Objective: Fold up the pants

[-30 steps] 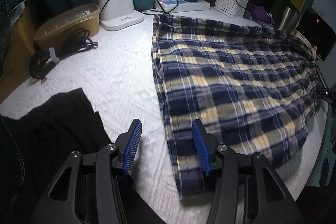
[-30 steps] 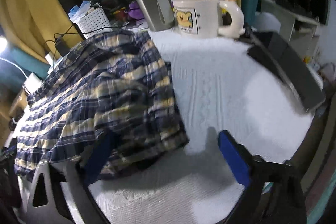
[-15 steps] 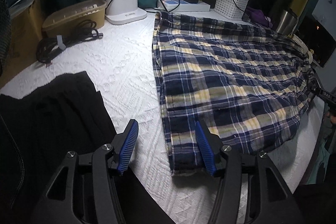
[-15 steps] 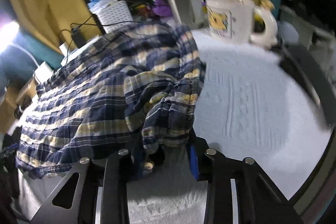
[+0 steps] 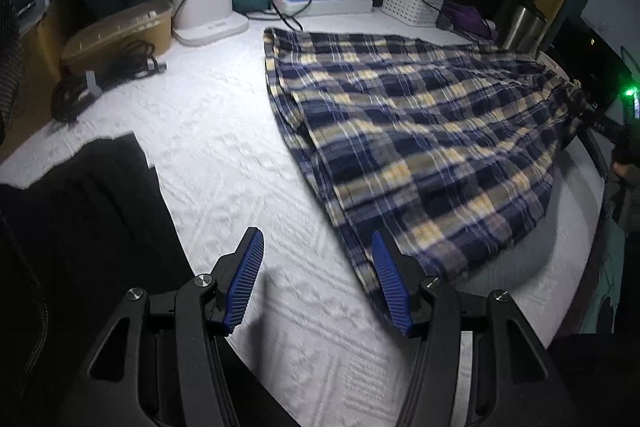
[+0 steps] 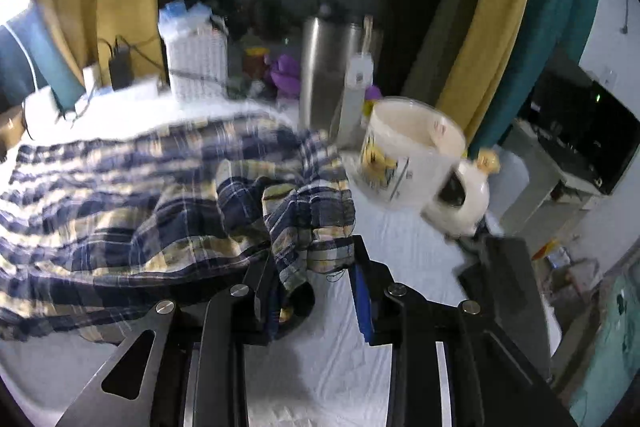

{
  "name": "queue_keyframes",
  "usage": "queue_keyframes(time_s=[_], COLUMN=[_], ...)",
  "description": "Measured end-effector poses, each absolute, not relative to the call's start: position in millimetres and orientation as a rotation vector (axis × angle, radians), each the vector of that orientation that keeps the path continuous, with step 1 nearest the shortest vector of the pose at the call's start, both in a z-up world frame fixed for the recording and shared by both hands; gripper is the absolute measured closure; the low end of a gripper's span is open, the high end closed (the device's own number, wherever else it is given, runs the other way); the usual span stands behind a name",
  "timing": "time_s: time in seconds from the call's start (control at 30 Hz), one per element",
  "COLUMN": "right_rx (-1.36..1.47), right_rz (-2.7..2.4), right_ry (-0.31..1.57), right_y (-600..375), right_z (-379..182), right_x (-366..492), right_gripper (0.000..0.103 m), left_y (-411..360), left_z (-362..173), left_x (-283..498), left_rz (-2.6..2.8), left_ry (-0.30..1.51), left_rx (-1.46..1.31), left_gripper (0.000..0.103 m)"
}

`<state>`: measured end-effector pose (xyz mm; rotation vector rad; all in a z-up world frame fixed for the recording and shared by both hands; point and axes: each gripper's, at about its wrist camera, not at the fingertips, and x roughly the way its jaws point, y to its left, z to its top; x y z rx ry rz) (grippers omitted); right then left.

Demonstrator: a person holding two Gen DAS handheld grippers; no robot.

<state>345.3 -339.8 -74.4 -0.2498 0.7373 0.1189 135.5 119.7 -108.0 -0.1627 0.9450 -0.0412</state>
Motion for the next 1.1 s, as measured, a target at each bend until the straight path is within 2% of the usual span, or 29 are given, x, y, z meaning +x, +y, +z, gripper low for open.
queue_keyframes(time_s=[0.23,0.27,0.37,0.43,0.5,0.87,1.1], right_rx=[-0.196,-0.195,-0.214,-0.206,-0.204,-0.254,-0.385], right_rz=[0.113,0.113,0.091,0.093,0.097,0.230,0.510], right_ry=[0.777,0.772,0.765,0.755,0.731,0.635,0.634], right_y=[-355.5,-356.0,-356.5,-357.6,-356.9,-311.0,-209.8], right_z=[-97.3,-97.3,-95.9,-92.4,-86.5,-69.2,-84.0], right_x=[336.4,334.6,327.8,321.8,310.8,250.1,207.9], right_gripper=[0.072,0.070,0.057,0.031,0.019,0.019,0.019], left_y=[102.0,98.5,88.1,80.3,75.7,80.4,62.1], left_z=[-103.3,-100.9,-98.2,-101.0,-106.9,-115.8,-116.0], left_x=[115.1,113.1,106.5,105.1,104.7,107.3,114.1], left_rz=[-0.128,-0.137,-0.164,-0.171,-0.163,-0.130,-0.061], left_ry=[0.967,0.963,0.961,0.968,0.980,0.960,0.935], left_rx=[-0.163,-0.157,-0.146,-0.137,-0.134,-0.311,-0.189], left_gripper=[0.047,0.046,0.046,0.046,0.046,0.046,0.046])
